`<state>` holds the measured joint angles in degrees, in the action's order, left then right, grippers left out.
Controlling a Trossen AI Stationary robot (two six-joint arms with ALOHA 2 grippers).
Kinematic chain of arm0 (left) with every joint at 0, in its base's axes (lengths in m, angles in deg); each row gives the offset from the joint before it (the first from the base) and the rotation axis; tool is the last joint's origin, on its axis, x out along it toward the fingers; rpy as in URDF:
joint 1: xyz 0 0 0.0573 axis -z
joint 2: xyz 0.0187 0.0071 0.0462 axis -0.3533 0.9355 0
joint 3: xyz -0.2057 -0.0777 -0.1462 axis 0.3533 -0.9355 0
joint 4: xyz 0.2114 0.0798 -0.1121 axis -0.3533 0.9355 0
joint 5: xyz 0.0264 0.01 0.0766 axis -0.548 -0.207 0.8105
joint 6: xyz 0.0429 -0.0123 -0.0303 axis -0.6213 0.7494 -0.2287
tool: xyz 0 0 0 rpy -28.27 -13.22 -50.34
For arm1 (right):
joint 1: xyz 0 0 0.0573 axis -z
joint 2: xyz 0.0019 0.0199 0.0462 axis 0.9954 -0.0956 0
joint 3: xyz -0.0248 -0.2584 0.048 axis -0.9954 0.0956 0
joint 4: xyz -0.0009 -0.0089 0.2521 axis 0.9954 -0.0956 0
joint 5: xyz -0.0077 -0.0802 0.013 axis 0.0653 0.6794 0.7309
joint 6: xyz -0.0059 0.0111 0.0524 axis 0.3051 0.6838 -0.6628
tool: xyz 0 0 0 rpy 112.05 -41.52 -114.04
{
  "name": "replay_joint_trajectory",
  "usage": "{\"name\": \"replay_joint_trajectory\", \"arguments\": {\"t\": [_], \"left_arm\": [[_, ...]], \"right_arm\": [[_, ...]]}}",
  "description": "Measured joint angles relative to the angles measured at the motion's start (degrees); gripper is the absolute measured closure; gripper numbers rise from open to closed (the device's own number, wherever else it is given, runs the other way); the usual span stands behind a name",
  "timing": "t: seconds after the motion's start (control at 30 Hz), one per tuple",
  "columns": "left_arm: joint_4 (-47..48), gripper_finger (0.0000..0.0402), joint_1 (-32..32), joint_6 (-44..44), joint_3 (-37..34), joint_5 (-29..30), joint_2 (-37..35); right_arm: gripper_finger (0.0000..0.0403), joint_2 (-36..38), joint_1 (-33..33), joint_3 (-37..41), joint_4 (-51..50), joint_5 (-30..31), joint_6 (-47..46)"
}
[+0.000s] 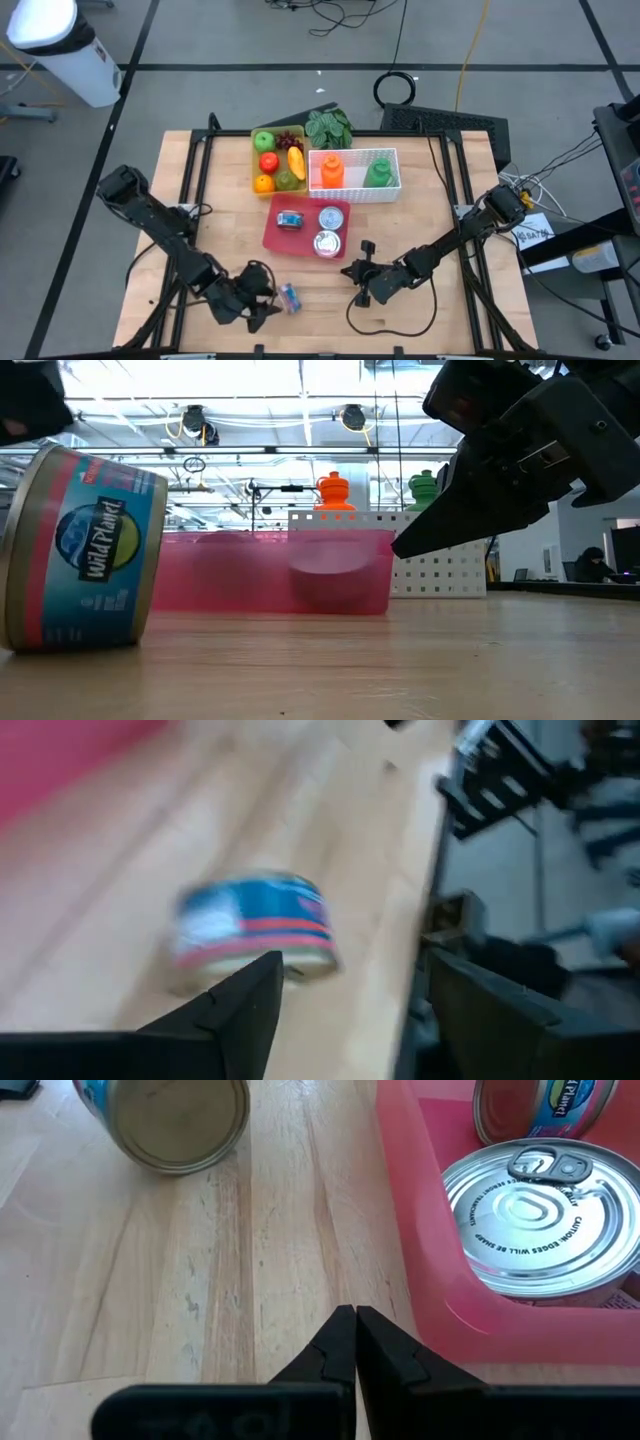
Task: Pick & Place Food Item
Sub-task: Put the blue pink tuna can in the pink bin
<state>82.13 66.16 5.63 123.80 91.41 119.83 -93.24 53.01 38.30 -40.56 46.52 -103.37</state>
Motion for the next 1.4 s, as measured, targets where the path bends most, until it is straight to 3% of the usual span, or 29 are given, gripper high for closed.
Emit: {"name": "replay_joint_trajectory", "arguments": {"t": [0.2,0.5,0.67,0.83,0.93,1.13,1.4], "left_arm": [[1.2,0.0142,-0.5,-9.1,0.0,2.5,0.0],[-4.1,0.0142,-1.9,-43.5,0.0,1.5,0.0],[-3.6,0.0142,-4.2,-45.2,0.0,-2.7,0.0],[0.5,0.0142,-6.5,-54.6,0.0,-5.6,0.0],[2.4,0.0142,-8.5,-55.6,0.0,-6.0,0.0],[4.8,0.0142,-12.5,-54.9,0.0,-18.6,0.0],[9.8,0.0142,-12.7,-56.7,-0.1,-18.9,0.0]], "right_arm": [[0.0403,0.0,0.0,0.0,0.0,0.0,0.0],[0.0403,0.0,0.0,0.0,0.0,0.0,0.0],[0.0403,0.0,0.0,0.0,0.0,0.0,1.3],[0.0403,0.0,0.1,0.0,0.1,0.0,3.2],[0.0403,0.0,0.1,0.0,0.3,0.0,4.2],[0.0403,0.0,0.1,0.0,0.5,0.0,4.2],[0.0403,0.0,0.3,0.0,0.5,0.0,6.9]]}}
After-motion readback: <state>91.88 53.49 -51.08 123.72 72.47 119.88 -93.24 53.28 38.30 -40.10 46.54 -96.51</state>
